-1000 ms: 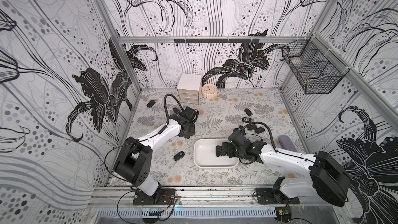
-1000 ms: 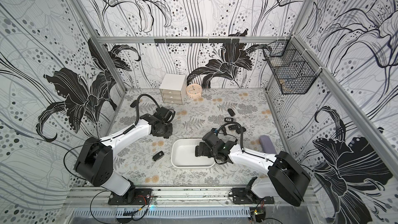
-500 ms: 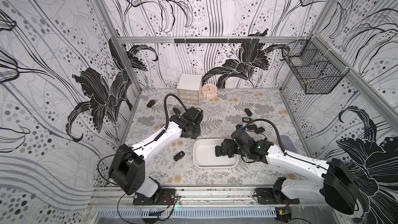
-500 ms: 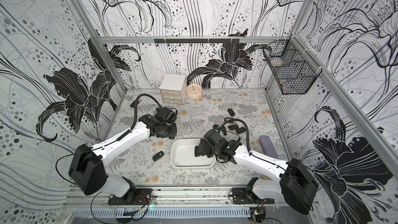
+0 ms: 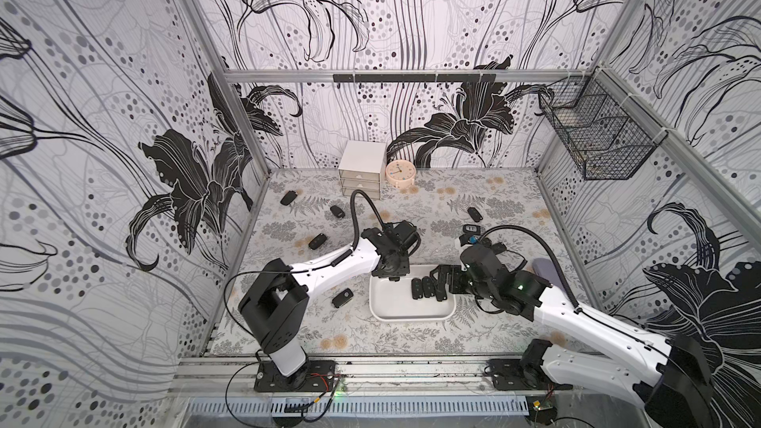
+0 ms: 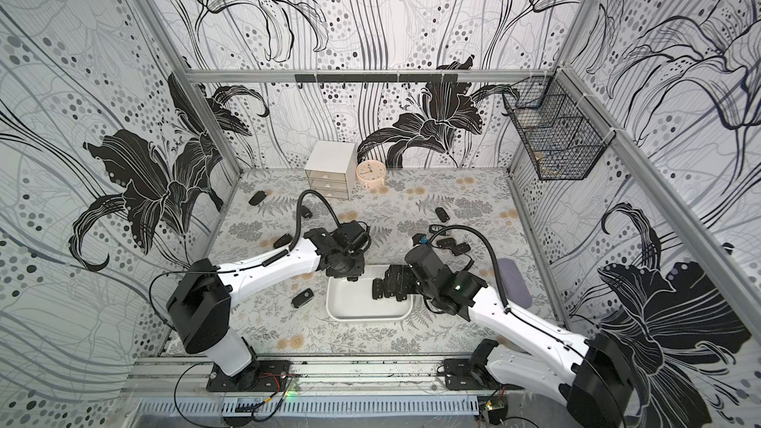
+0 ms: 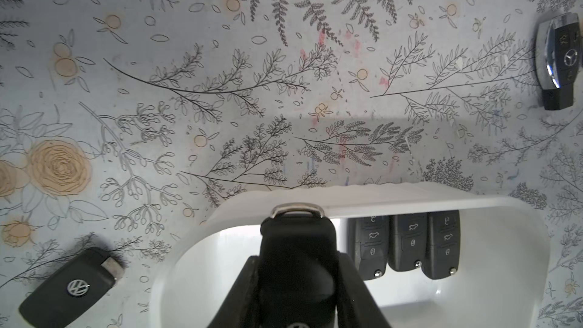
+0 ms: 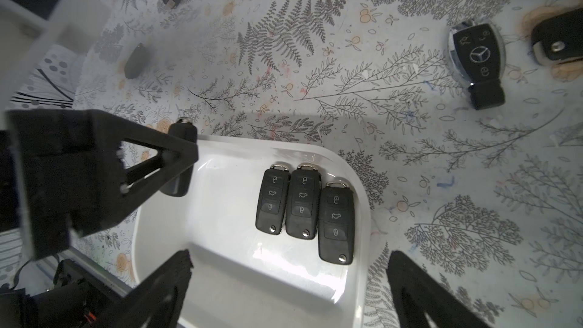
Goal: Place the car key into the storage box
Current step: Place the car key in the storage box.
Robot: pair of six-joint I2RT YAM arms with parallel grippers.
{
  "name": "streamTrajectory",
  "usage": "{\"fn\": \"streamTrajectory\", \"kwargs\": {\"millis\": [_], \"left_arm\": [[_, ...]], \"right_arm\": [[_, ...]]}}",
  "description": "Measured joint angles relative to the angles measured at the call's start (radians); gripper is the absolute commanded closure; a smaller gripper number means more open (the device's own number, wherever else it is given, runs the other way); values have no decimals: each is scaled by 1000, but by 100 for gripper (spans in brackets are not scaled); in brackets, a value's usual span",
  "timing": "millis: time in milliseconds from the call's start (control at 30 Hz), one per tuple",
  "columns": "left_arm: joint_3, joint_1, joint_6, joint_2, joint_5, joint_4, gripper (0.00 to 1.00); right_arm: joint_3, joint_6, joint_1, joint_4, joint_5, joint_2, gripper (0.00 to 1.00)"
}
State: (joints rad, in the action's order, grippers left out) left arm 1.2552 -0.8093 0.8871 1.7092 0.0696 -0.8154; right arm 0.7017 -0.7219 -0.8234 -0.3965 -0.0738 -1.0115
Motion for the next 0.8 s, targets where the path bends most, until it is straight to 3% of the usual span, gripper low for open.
{"fn": "streamTrajectory", "kwargs": {"millis": [367, 800], "left_arm": [[24, -47, 69, 117, 12, 45, 71], [24, -74, 91, 127, 15, 47, 71]], "right_arm": [[-52, 9, 7, -47, 29, 101, 0], [-68, 9, 7, -63, 30, 127, 0]]}}
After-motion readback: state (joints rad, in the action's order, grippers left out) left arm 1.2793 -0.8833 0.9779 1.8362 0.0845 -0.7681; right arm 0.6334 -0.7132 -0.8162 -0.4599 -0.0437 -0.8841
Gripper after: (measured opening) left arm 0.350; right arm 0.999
